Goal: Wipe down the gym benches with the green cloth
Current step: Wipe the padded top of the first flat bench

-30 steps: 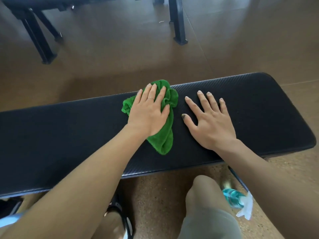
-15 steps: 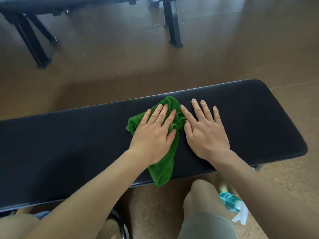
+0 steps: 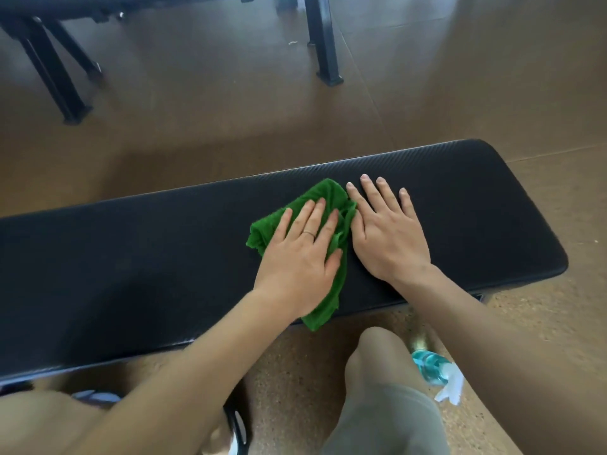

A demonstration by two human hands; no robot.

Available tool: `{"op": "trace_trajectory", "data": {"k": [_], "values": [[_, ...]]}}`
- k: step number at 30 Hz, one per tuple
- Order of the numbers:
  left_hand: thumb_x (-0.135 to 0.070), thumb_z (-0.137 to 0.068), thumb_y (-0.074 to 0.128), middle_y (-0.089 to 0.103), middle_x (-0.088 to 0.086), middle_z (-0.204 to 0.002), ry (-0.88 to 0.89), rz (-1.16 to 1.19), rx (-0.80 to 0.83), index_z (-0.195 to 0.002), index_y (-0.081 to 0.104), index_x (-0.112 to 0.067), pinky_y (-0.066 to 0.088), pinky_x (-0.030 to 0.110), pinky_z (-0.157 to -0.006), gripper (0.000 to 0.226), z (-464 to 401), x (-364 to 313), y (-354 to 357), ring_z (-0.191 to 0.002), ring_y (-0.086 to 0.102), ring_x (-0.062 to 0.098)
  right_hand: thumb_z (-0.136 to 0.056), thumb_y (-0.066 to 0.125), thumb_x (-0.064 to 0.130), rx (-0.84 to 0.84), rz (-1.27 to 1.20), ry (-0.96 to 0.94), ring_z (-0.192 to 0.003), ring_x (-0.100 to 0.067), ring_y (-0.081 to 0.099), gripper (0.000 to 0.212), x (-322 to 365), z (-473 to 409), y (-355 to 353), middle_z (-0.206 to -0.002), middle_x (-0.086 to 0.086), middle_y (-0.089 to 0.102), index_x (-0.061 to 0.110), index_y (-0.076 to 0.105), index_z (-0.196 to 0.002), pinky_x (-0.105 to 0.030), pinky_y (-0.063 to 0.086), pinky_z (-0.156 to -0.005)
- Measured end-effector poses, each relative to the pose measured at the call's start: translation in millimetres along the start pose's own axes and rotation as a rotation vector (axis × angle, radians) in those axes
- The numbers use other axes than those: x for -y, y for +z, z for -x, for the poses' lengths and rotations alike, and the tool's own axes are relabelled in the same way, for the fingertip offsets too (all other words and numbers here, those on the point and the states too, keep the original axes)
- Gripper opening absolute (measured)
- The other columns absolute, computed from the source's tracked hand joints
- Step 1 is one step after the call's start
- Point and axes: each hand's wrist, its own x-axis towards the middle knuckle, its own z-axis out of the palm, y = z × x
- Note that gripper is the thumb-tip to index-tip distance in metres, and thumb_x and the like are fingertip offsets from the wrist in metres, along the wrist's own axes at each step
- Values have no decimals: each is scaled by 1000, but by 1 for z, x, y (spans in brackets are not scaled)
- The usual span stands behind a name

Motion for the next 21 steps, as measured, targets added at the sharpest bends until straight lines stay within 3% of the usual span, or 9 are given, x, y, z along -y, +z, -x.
{"op": "trace_trajectory", "data": {"k": [5,11,18,21], "values": [[-50,-107,11,2,-1,-174,9,-8,-17,-165,8,-26,-3,43,-130,62,-6,4,2,-160,-5,15,-99,-2,45,0,-1,5,-160,-16,-1,68,3,-1,-2,-174,4,5,32,10,-165,-46,-2,-129],[-47,-110,17,1,-2,-174,-60,23,-13,-166,8,-27,-6,40,-130,60,-66,14,-5,-160,-6,14,-108,12,41,-10,-18,20,-160,-15,-1,58,2,-5,-1,-173,5,7,29,15,-165,-45,-2,-130],[-51,-108,11,4,-3,-173,-44,-25,-12,-165,9,-26,6,45,-131,63,65,14,9,-160,-1,14,-109,13,41,-10,-15,20,-160,-16,-2,57,1,-1,0,-174,5,5,31,11,-165,-45,-2,-129],[-53,-107,8,6,-4,-172,-22,-50,-17,-165,9,-30,6,44,-131,62,62,26,7,-160,1,15,-109,13,41,-10,-12,21,-160,-16,-3,57,2,-1,0,-174,4,5,31,11,-165,-45,-4,-129]]}}
